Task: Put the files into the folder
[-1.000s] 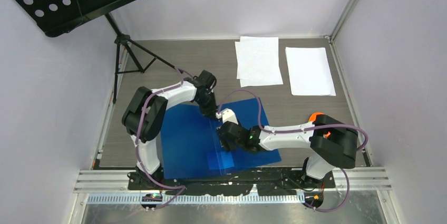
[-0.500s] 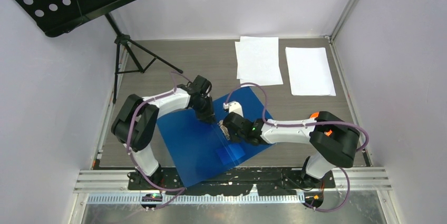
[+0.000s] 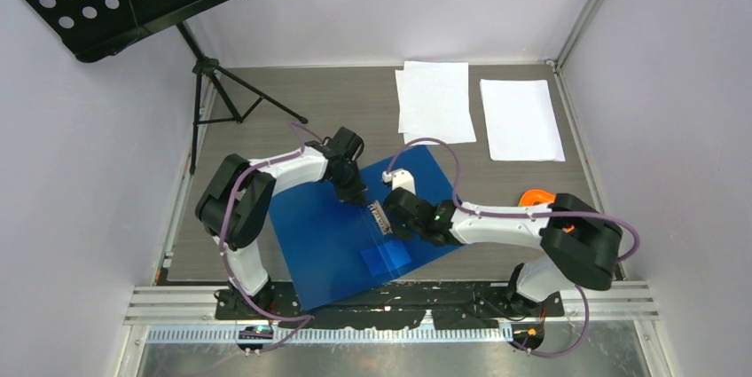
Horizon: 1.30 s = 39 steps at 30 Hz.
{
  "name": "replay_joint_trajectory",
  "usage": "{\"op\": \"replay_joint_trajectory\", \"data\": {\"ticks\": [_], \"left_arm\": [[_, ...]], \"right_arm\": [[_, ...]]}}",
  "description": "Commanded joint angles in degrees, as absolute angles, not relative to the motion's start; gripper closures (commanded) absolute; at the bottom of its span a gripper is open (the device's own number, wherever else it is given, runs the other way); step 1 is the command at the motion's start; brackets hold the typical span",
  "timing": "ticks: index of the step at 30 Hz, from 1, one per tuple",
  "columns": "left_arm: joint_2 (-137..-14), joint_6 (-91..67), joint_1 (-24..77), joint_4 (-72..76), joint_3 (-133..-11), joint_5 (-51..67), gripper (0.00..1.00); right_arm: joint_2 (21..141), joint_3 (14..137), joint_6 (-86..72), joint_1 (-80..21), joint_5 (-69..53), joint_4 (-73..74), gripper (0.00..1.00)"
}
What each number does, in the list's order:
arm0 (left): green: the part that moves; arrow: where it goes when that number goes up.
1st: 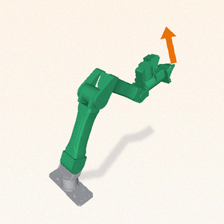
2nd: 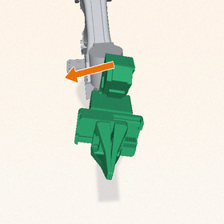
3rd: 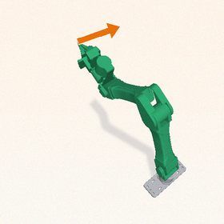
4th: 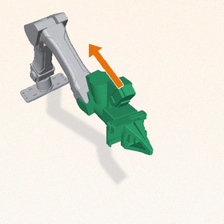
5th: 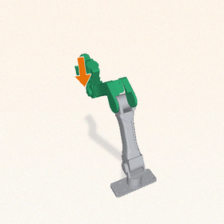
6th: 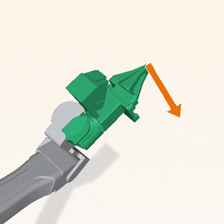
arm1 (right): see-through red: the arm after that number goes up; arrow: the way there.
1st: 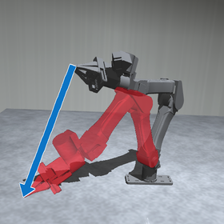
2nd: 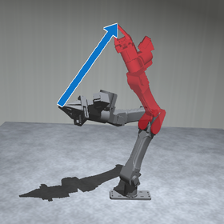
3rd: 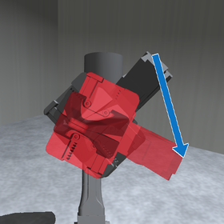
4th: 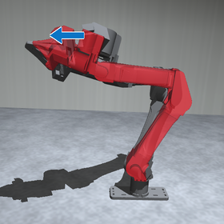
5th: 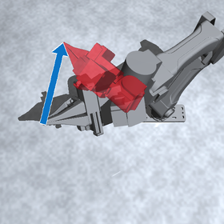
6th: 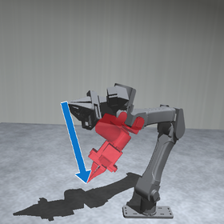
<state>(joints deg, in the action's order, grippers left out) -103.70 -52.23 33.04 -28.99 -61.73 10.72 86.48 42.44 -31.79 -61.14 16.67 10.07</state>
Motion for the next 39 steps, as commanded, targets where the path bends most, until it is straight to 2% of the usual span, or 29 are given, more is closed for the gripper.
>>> {"op": "replay_joint_trajectory", "data": {"ticks": [1,7,12,16,19,22,24,30,35,39], "left_arm": [[-105.4,-55.8,33.4,-31.0,-59.0,-4.0,0.90],[-105.8,-56.0,33.4,-30.8,-59.1,-3.5,0.92],[-105.7,-55.9,33.4,-31.2,-59.8,-3.2,0.93],[-106.0,-55.6,33.4,-31.6,-60.5,-3.1,0.93],[-106.7,-55.6,33.4,-31.8,-61.0,-2.8,0.93],[-106.9,-55.3,33.3,-32.4,-61.3,-2.9,0.93],[-106.7,-55.1,33.3,-32.7,-61.1,-3.5,0.93],[-106.8,-55.2,33.1,-32.8,-60.9,-3.2,0.93],[-106.4,-56.2,33.0,-30.7,-59.5,-1.0,0.94],[-106.5,-55.0,33.1,-30.1,-60.1,1.6,0.94]], "right_arm": [[77.7,43.8,-31.4,-61.0,20.0,10.1,0.71],[67.8,51.0,-27.4,-61.2,26.7,15.1,0.74],[70.1,52.5,-25.4,-61.3,25.6,16.6,0.73],[82.4,48.2,-27.3,-61.2,18.5,12.5,0.74],[100.4,49.3,-28.2,-61.7,11.5,12.0,0.78],[108.5,50.0,-30.6,-62.6,8.7,13.2,0.79],[107.6,48.1,-32.7,-62.5,9.8,12.5,0.77],[95.0,45.2,-34.4,-59.8,13.5,12.2,0.75],[83.4,41.3,-33.6,-55.5,8.9,5.3,0.69],[83.0,43.0,-31.9,-54.0,7.3,6.2,0.68]]}}
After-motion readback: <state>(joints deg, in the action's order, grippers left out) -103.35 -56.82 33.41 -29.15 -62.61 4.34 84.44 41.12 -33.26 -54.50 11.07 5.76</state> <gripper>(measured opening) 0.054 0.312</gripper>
